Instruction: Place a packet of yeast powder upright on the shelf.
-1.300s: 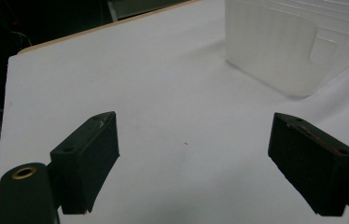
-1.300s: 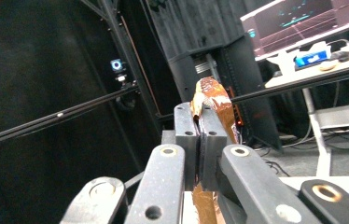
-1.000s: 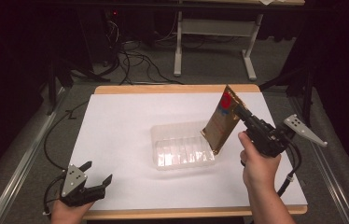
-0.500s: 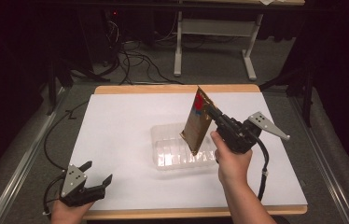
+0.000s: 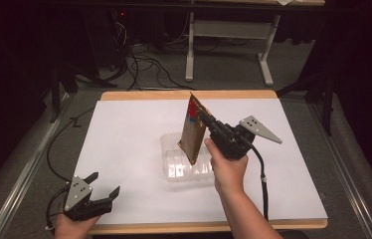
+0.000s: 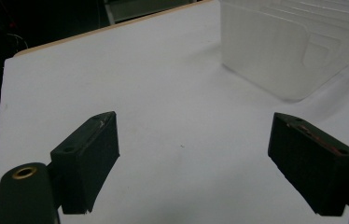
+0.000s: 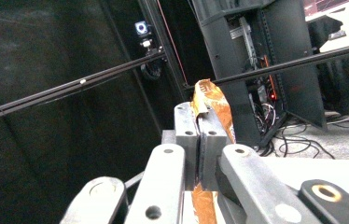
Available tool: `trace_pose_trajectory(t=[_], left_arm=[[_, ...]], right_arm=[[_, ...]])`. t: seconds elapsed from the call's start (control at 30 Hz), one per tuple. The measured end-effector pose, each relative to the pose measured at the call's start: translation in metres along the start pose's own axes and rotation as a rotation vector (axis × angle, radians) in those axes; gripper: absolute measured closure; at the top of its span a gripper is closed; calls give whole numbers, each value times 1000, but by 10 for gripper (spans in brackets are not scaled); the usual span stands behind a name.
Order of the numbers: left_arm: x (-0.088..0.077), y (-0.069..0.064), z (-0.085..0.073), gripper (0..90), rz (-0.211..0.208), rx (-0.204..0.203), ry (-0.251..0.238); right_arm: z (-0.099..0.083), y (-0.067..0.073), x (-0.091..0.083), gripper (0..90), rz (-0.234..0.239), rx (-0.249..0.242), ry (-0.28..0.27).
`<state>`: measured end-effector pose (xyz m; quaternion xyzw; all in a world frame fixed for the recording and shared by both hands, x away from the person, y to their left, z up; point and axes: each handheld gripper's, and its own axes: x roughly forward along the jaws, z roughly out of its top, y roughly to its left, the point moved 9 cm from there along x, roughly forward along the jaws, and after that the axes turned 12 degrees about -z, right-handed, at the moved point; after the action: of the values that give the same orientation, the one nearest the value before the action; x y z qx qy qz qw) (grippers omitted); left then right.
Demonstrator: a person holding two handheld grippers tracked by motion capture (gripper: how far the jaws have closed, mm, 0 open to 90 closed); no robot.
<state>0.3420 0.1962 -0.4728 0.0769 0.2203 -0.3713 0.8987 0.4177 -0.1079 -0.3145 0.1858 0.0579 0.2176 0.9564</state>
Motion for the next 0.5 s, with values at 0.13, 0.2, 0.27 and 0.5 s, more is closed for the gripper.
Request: trace_pose_trajectory(t=[0.13, 0.2, 0.27, 0.5], left_arm=[[0, 0, 0, 170, -2, -1, -2], [0, -1, 0, 170, -5, -2, -3], [0, -1, 0, 170, -6, -3, -4], [-1, 0, 0, 170, -6, -10, -5]], right_arm=[[-6, 6, 7, 900, 2, -2, 7], [-9, 10, 10, 900, 2, -5, 12], [-13, 13, 14, 900, 5, -3, 18], [-24, 20, 28, 900, 7, 7, 40]])
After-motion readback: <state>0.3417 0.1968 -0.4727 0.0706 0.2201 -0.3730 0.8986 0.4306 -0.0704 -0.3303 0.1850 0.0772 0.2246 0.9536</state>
